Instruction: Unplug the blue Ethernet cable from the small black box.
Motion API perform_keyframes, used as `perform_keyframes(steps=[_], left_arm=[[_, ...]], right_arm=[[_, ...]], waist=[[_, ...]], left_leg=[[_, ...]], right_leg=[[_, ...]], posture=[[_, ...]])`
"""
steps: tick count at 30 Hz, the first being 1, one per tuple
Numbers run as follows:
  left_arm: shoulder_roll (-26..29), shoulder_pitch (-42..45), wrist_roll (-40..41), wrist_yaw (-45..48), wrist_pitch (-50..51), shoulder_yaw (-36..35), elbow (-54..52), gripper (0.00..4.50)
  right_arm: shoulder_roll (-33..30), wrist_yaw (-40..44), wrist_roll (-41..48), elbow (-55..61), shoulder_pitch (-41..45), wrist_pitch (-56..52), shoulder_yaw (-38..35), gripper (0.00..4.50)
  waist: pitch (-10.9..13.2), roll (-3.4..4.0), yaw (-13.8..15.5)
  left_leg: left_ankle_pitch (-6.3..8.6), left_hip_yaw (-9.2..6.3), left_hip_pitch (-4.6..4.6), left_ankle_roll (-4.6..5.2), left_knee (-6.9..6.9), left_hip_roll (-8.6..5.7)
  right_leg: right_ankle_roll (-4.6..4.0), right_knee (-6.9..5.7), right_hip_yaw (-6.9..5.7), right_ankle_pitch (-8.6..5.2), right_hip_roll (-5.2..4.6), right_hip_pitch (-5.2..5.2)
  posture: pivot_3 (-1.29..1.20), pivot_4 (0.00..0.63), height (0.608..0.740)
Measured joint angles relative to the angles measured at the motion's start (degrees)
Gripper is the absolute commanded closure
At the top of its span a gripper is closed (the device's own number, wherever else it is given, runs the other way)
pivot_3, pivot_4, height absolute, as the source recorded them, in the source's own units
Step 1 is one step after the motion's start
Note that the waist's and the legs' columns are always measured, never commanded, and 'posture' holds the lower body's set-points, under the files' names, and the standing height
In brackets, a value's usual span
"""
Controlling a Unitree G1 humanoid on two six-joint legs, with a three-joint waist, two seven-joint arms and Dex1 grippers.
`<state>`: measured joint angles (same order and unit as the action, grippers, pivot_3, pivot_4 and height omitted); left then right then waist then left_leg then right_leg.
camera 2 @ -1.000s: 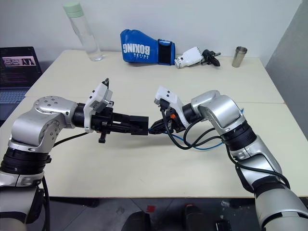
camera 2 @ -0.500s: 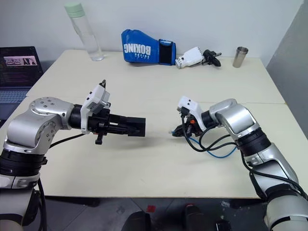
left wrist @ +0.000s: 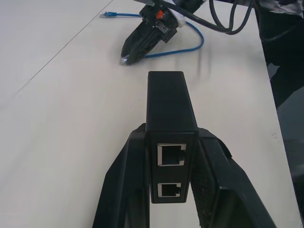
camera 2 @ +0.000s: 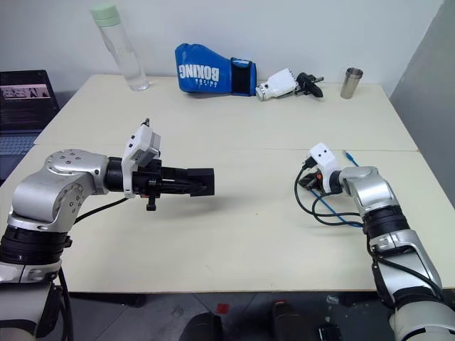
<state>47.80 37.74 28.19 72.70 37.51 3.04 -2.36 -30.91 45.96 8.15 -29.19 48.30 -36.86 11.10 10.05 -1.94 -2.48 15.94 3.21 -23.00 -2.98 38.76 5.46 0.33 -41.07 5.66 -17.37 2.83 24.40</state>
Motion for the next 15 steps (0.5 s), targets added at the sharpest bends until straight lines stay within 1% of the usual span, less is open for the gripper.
perform_keyframes(steps=[2,3,7,8,9,11,12,15], left_arm=[[0.0,0.0,0.0,-0.4,0.0,0.0,0.0,3.72],[0.0,-0.3,0.0,-0.9,0.0,-0.1,0.0,3.72],[-0.3,-1.8,0.0,-3.1,0.0,-1.4,0.0,3.72],[-0.4,-2.1,0.0,-3.7,-0.1,-1.8,0.0,3.72],[-0.9,-2.5,-0.1,-5.0,-0.4,-2.7,0.0,3.72],[-1.7,-3.1,-0.3,-7.2,-0.9,-4.0,0.1,3.72],[-2.3,-4.0,-0.7,-9.3,-1.8,-5.1,0.6,3.72],[-5.8,-5.6,-3.0,-17.1,-5.3,-8.5,3.9,3.72]], right_arm=[[0.2,0.1,0.1,0.1,0.0,-0.2,-0.7,2.22],[0.4,0.1,0.2,0.2,0.1,-0.6,-1.1,2.06],[0.7,0.4,0.5,1.4,0.1,-1.5,-2.0,0.97],[0.7,0.5,0.9,2.1,0.2,-1.7,-2.3,0.82],[0.5,1.3,1.1,3.5,0.2,-1.6,-2.6,0.41],[-0.1,2.6,1.0,6.0,0.1,-1.0,-2.4,0.19],[-0.8,4.0,1.1,9.2,0.1,-0.3,-2.3,0.00],[-1.3,9.0,5.3,19.7,-1.2,-1.2,-2.5,0.00]], waist=[[0.0,0.00,0.0],[0.0,0.00,0.0],[0.0,0.00,0.0],[0.0,0.00,0.0],[0.0,0.00,0.0],[0.0,0.01,0.0],[0.0,0.01,0.0],[0.0,0.02,0.0]], left_leg=[[0.00,0.00,0.00,0.00,0.00,0.00],[0.00,0.01,0.00,0.00,0.00,0.00],[0.00,-0.01,0.00,0.01,0.00,0.00],[0.00,-0.01,0.00,0.01,0.00,0.00],[0.00,-0.01,0.00,0.01,0.00,0.00],[0.01,0.00,0.00,0.01,0.00,0.00],[0.01,0.00,0.00,0.01,0.00,0.01],[0.01,-0.05,0.02,0.01,-0.02,0.04]], right_leg=[[0.00,0.01,-0.01,0.00,-0.01,0.00],[0.00,0.01,0.01,0.00,-0.01,0.00],[0.00,0.00,-0.01,0.00,-0.01,0.00],[0.00,0.00,-0.01,0.00,-0.01,0.00],[0.00,0.00,-0.01,0.00,-0.01,-0.01],[0.00,0.00,-0.01,0.00,-0.01,-0.01],[0.00,0.00,-0.01,0.00,-0.01,-0.01],[0.00,-0.02,-0.05,0.00,-0.01,-0.02]], posture=[[0.00,0.150,0.740],[0.00,0.150,0.740],[0.00,0.150,0.740],[0.00,0.150,0.740],[0.00,0.150,0.740],[0.00,0.150,0.740],[0.00,0.150,0.740],[0.00,0.150,0.740]])
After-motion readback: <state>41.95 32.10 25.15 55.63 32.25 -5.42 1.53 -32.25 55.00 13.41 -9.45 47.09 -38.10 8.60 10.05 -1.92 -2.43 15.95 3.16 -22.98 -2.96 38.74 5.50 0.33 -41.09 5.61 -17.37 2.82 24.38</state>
